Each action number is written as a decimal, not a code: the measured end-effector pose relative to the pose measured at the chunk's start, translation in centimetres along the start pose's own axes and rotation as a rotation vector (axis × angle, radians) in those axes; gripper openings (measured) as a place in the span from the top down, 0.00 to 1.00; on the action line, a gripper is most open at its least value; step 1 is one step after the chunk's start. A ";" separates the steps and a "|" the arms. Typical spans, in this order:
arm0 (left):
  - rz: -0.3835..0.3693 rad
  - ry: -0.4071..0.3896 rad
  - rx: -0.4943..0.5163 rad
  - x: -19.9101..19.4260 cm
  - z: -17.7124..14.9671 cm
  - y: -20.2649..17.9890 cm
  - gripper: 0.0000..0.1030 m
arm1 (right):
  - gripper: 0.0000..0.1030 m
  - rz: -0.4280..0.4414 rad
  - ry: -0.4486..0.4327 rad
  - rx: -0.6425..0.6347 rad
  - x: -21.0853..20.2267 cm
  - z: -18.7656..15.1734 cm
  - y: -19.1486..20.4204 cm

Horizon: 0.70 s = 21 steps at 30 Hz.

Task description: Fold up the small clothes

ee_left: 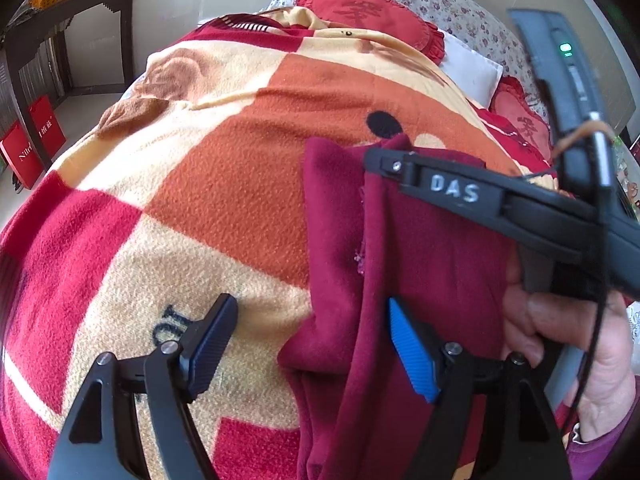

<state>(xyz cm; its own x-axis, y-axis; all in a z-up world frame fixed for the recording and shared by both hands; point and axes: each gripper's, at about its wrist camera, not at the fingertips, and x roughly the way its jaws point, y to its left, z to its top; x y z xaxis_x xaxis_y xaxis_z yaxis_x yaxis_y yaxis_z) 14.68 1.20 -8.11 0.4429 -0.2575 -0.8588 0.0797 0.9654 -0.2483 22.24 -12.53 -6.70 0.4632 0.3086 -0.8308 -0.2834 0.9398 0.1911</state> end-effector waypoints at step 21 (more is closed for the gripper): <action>-0.088 0.019 -0.060 -1.4 -1.9 1.4 0.16 | 0.48 0.006 0.126 -0.038 0.3 0.1 3.5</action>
<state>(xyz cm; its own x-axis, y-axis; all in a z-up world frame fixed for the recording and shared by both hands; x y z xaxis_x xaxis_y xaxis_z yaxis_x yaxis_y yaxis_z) 12.45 2.85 -8.09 0.4198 -0.3426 -0.8405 0.0639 0.9349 -0.3491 21.47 -9.12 -6.18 0.3526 0.2914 -0.8893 -0.3185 0.9309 0.1787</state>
